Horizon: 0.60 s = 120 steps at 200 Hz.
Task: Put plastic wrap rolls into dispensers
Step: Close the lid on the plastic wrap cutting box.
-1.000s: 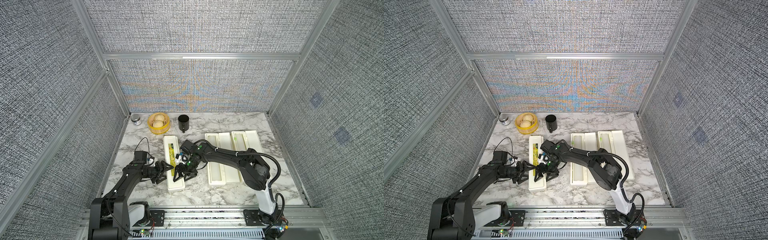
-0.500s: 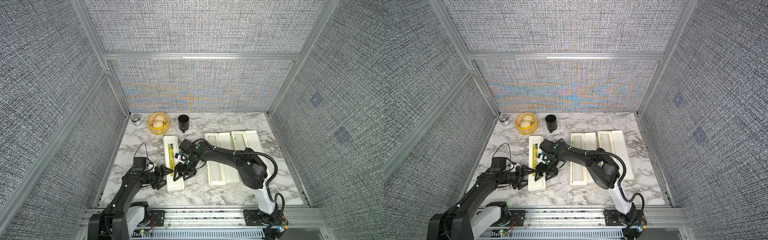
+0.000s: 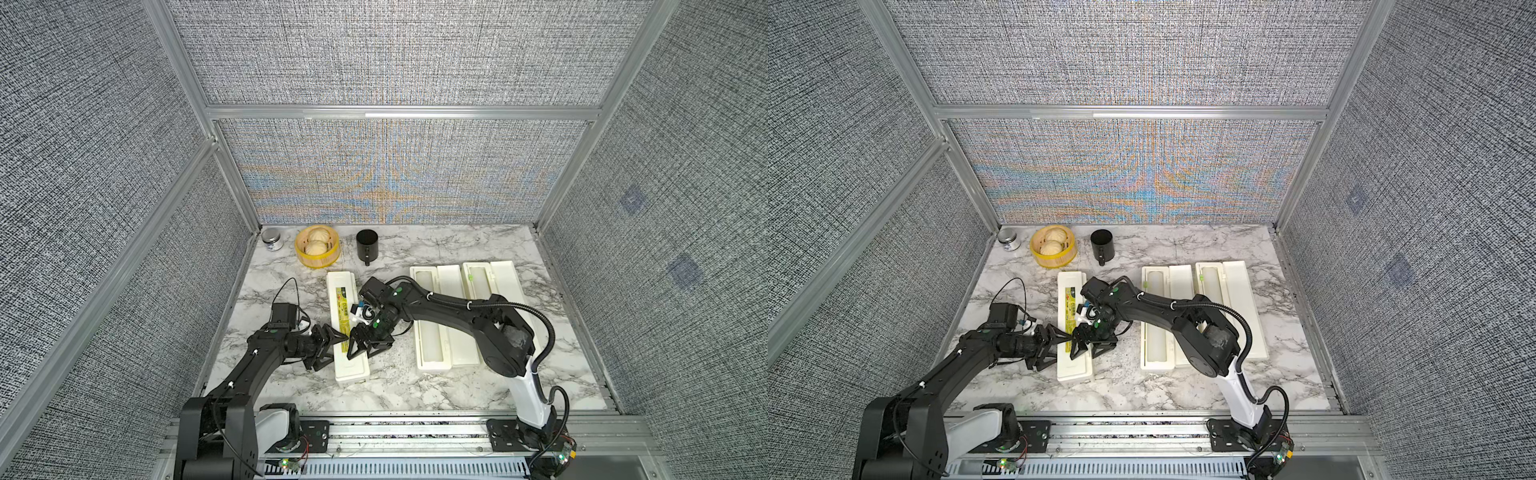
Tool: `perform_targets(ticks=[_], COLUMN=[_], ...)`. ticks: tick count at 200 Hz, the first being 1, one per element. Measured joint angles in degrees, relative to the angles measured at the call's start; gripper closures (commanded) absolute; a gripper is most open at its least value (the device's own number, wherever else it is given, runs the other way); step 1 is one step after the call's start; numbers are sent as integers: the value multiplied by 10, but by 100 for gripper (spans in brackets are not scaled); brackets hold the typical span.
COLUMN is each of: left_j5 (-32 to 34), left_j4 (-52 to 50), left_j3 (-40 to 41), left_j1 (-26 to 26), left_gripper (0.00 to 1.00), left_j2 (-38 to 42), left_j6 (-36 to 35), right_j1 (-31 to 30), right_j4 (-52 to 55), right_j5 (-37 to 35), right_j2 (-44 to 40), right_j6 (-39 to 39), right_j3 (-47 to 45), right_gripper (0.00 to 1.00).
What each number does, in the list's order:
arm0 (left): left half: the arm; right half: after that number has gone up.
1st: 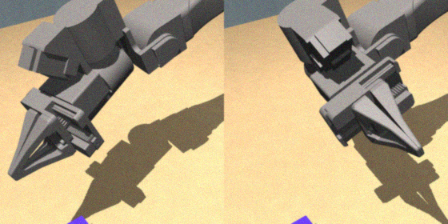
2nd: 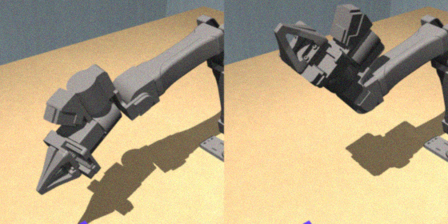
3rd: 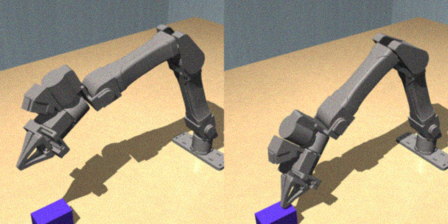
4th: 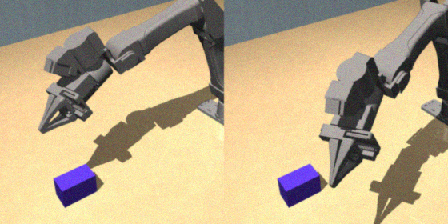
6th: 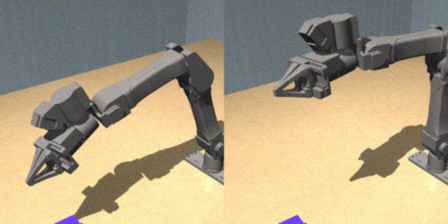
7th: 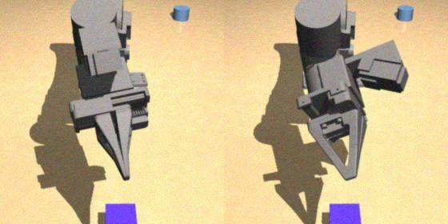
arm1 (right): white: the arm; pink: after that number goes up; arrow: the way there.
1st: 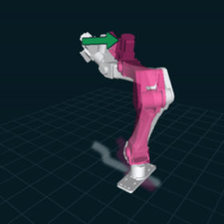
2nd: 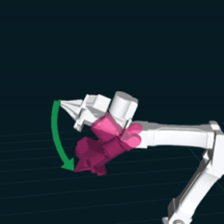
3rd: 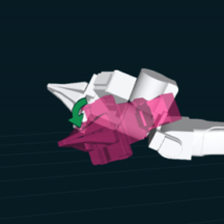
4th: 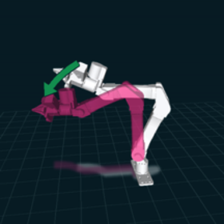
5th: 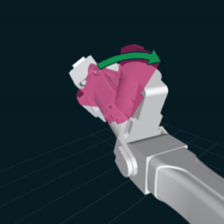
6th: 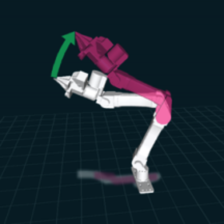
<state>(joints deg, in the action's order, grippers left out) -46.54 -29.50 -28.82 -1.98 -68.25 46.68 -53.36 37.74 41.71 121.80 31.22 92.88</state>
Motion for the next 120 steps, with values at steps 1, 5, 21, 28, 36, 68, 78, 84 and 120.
perform_targets(ticks=[1,5,21,28,36,68,78,84,120], left_j5=[0,-2,-1,3,6,17,21,25,45], left_j4=[0,-2,-9,-11,-12,-23,-31,-35,-44], left_j3=[0,-3,-24,-38,-54,-111,-125,-134,-207], left_j1=[0,0,-2,-2,-2,-1,0,2,14], left_gripper=[30,30,28,28,28,27,27,27,28], left_j2=[-1,-5,-24,-37,-55,-117,-130,-137,-203], left_j6=[0,0,-2,-3,-9,-37,-46,-50,-78], right_j1=[0,2,11,14,21,44,52,57,83], right_j4=[-1,-4,-9,-13,-20,-37,-40,-41,-46], right_j5=[0,0,1,3,4,12,12,12,20], right_j2=[0,-1,-5,-7,-10,-11,-10,-8,14], right_j6=[0,1,11,12,13,17,17,17,17], right_j3=[0,-2,-3,-4,-6,-7,-5,-3,24], right_gripper=[25,24,22,21,21,20,20,20,20])
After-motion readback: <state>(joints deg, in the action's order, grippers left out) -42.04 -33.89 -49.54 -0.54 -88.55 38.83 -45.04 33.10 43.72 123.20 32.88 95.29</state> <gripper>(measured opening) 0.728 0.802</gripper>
